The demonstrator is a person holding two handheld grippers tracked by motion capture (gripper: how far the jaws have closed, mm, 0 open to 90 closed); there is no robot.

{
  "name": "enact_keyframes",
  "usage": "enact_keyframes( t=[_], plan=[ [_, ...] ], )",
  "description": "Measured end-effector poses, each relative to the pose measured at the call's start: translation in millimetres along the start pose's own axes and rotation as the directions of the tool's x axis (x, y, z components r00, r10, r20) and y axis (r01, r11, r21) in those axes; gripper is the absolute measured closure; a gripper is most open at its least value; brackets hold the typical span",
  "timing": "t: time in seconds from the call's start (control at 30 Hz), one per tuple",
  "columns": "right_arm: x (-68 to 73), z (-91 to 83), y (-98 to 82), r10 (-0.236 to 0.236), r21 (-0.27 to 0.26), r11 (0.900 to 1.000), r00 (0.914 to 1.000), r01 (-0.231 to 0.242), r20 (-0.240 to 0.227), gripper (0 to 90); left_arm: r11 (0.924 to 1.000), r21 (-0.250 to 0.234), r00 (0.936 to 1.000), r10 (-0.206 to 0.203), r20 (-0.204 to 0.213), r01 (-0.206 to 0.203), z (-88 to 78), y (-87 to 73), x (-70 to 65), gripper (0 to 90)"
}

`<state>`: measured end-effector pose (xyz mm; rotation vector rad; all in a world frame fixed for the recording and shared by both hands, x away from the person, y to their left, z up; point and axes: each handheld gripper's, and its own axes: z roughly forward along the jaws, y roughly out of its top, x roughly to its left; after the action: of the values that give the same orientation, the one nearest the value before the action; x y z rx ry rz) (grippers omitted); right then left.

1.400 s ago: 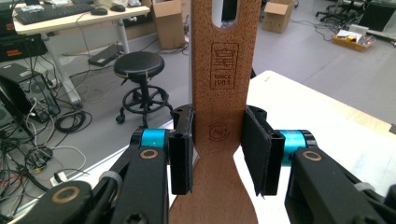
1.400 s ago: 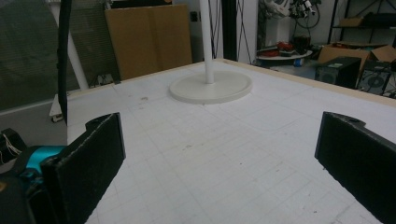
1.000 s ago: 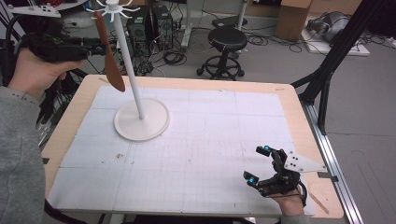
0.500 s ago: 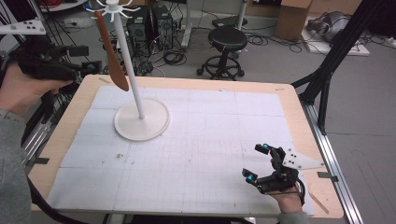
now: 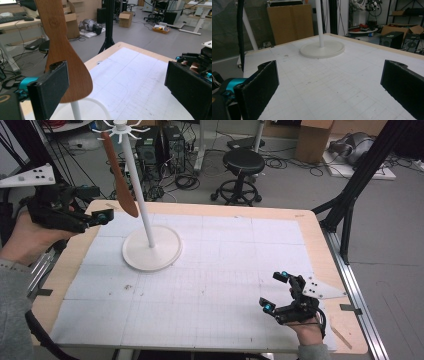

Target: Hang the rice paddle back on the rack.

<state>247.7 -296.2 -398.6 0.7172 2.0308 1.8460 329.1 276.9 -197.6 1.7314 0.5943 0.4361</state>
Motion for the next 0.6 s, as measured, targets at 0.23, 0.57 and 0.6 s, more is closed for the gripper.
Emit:
enact_keyframes(
  t=[0.23, 0.57, 0.6],
  plan=[
    [2.0, -0.3, 0.0, -0.008, 0.004, 1.0, 1.0, 0.008, 0.001, 0.7, 0.9975, -0.069, 0.9998, 0.009, -0.02, -0.01, -9.8, -18.7, -8.3, 6.1],
    [1.1, -2.1, 0.7, -0.005, -0.003, 1.0, 0.9998, 0.005, 0.021, 0.7, 0.9926, -0.116, 0.9994, 0.034, -0.009, -0.035, -12.4, -49.8, -26.3, 6.0],
    [0.8, -2.2, 0.7, -0.005, -0.003, 1.0, 0.9997, 0.005, 0.023, 0.7, 0.9923, -0.12, 0.9995, 0.03, -0.011, -0.031, -11.5, -53.8, -28.0, 6.0]
  ],
)
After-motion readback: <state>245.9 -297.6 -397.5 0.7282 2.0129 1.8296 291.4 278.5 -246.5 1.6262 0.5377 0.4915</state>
